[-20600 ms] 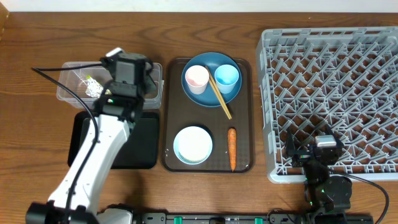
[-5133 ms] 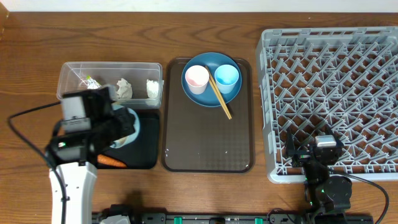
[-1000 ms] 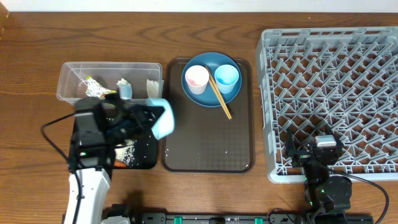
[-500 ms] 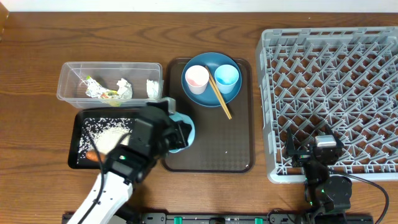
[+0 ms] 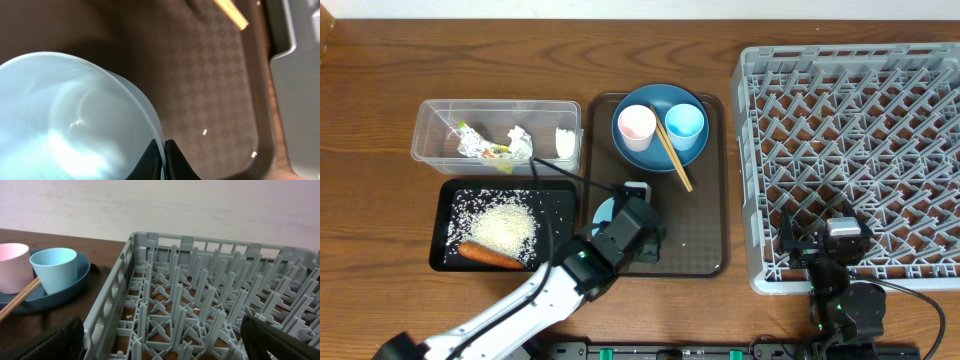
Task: Sort waste into correct bins and load items into the dishwasher rack
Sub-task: 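Carry the empty bowl right and set it on the brown tray, then release the bowl and move the left gripper up to the pink cup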
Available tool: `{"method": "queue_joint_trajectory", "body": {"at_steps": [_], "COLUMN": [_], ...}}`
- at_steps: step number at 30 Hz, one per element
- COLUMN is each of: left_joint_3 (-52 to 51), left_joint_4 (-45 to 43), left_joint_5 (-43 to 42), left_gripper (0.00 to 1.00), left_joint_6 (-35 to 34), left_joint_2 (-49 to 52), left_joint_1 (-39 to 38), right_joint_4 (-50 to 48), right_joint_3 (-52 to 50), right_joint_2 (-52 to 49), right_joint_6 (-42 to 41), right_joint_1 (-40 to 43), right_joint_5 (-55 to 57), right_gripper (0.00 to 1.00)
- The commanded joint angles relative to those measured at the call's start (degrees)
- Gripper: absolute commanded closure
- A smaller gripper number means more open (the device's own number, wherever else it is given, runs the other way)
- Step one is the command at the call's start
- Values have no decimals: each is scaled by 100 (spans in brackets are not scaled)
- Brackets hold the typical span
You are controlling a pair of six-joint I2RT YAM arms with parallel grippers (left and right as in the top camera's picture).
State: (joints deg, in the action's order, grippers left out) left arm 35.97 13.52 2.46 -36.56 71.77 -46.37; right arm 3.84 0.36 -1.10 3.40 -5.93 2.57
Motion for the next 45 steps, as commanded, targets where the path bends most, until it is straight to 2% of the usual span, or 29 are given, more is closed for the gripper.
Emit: {"method": "queue_joint_trajectory", "body": {"at_steps": [1, 5, 12, 22, 28, 34, 41, 45], "left_joint_3": [168, 168, 168, 577, 1825, 3220, 3508, 3504], "left_joint_4": [-94, -98, -212, -284, 1008, 2409, 3294, 3469], "left_joint_5": [317, 304, -48, -48, -48, -31, -28, -31], "left_gripper": [94, 92, 67, 51, 51, 51, 50, 41], "left_joint_6": [70, 68, 72, 356, 402, 894, 1040, 1145], "left_joint_2": [190, 267, 267, -44, -111, 96, 232, 234], "left_joint_1": [-76, -76, -74, -63, 319, 1169, 2173, 2426], "right_joint_4": [24, 24, 24, 24, 24, 24, 24, 24], "right_joint_3": [-7, -7, -7, -7, -7, -7, -7, -7], "right_joint_2": [-13, -13, -13, -13, -13, -13, -13, -13], "right_joint_6": [50, 50, 50, 50, 50, 50, 52, 52], "right_joint_1": [-160, -160, -160, -160, -160, -160, -160, -160], "right_joint_5": [42, 42, 42, 42, 42, 42, 42, 42], "right_gripper": [1, 1, 1, 1, 1, 1, 1, 1]}}
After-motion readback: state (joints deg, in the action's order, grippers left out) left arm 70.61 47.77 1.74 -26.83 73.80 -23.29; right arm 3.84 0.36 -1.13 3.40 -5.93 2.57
